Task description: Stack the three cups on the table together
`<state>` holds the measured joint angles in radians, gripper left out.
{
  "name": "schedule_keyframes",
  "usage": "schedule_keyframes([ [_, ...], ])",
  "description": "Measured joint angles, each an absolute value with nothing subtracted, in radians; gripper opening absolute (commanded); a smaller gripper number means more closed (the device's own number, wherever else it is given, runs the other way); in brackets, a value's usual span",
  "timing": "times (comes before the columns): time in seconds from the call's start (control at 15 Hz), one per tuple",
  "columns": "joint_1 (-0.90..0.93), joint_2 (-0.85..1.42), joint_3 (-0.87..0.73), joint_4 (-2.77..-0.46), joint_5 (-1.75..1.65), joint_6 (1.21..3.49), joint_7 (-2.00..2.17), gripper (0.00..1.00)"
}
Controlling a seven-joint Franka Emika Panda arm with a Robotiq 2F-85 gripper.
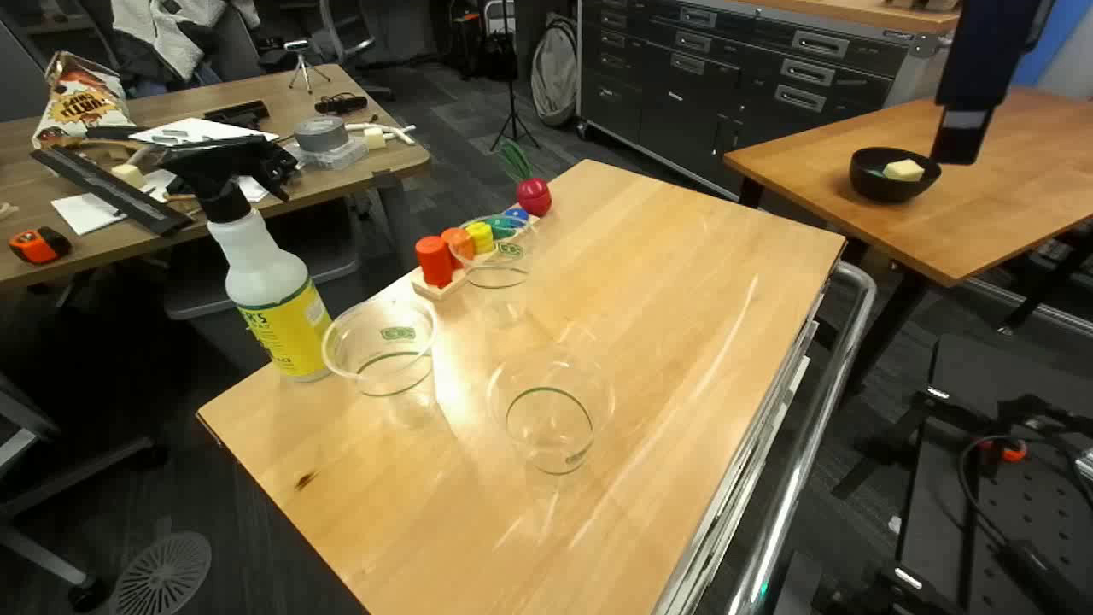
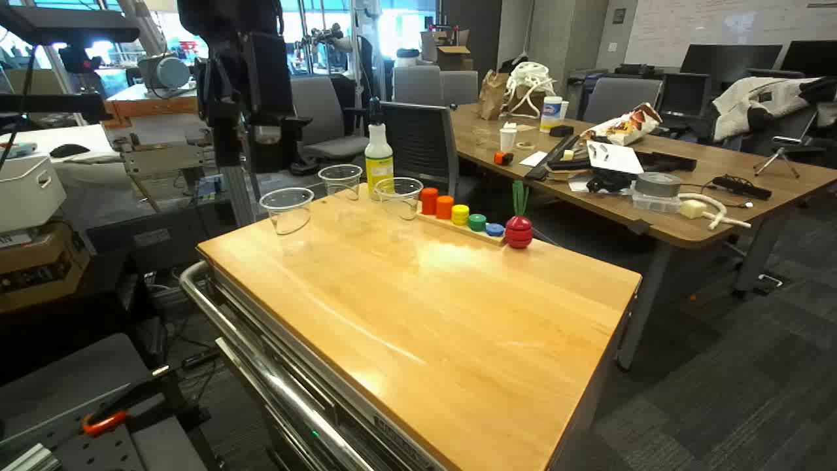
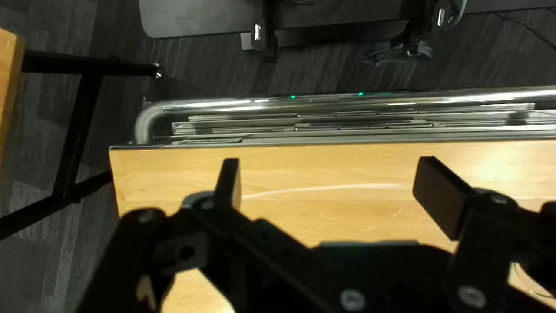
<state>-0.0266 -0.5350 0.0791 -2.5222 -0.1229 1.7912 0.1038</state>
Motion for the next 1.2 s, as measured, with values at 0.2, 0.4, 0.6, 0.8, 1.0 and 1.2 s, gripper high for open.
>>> schedule_keyframes([
  [0.2,-0.027,-0.537,0.079,-2.514,-0.123,1.792,0.104,1.0],
  [0.4,-0.027,-0.537,0.079,-2.512,-0.123,1.792,0.104,1.0],
  [0.6,-0.026,-0.536,0.078,-2.514,-0.123,1.792,0.104,1.0],
  [0.8,-0.027,-0.519,0.076,-2.509,-0.126,1.802,0.134,1.0],
  [1.0,-0.027,-0.455,0.077,-2.461,-0.151,1.85,0.178,1.0],
  [1.2,-0.027,-0.355,0.084,-2.373,-0.182,1.875,0.205,1.0],
])
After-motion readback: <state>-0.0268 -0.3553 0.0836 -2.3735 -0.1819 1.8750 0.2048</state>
